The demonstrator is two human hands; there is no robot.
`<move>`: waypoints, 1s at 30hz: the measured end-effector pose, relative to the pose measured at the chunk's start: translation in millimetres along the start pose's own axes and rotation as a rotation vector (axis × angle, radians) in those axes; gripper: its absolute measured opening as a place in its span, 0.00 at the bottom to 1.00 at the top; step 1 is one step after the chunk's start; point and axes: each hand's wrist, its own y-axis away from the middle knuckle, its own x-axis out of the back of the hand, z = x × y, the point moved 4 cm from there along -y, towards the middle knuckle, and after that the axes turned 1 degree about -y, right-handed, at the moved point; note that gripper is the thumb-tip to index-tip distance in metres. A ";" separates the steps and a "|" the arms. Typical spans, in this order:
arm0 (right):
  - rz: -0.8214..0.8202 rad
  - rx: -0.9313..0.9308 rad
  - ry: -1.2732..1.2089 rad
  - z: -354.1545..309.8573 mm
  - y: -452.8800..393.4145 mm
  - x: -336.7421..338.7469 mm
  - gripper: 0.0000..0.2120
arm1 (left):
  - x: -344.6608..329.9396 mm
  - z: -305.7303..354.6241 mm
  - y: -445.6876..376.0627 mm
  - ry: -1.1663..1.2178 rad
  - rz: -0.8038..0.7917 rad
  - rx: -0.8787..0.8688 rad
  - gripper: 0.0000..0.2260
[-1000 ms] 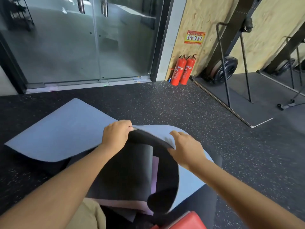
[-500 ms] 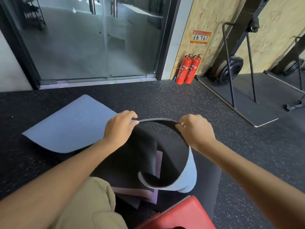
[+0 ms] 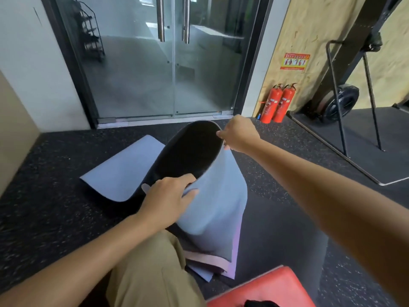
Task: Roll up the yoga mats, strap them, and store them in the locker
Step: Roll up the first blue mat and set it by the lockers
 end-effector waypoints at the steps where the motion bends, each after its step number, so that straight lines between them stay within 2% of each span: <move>1: 0.002 0.018 -0.032 -8.5 -3.7 -3.1 0.19 | 8.4 -5.2 -1.5 0.021 0.049 0.034 0.05; 4: -0.025 0.083 -0.159 -37.4 -0.9 -11.4 0.26 | 35.6 -28.1 -12.0 0.115 0.175 0.170 0.04; 8: -0.060 0.233 -0.224 -63.4 41.5 -24.1 0.22 | 76.6 -57.3 -33.3 0.215 0.311 0.265 0.03; 13: -0.010 0.429 -0.169 -59.0 103.8 -48.6 0.23 | 132.4 -72.8 -61.6 0.388 0.457 0.360 0.12; 15: 0.057 0.510 -0.078 -57.0 120.8 -56.5 0.28 | 155.7 -78.5 -65.5 0.481 0.540 0.417 0.11; 18: 0.148 0.587 0.115 -54.1 127.4 -70.4 0.43 | 186.2 -82.7 -62.6 0.629 0.594 0.493 0.06; 22: 0.235 0.547 0.304 -64.1 107.1 -73.5 0.54 | 219.9 -95.1 -48.9 0.745 0.683 0.568 0.10; 25: 0.289 0.547 0.404 -78.1 91.4 -74.4 0.61 | 237.9 -102.5 -29.1 0.800 0.730 0.643 0.07; 27: 0.341 0.591 0.410 -91.3 85.1 -76.8 0.60 | 247.0 -107.8 -12.7 0.828 0.758 0.675 0.08; 30: 0.451 0.689 0.368 -116.2 79.9 -72.3 0.53 | 257.6 -125.5 13.0 0.840 0.770 0.724 0.12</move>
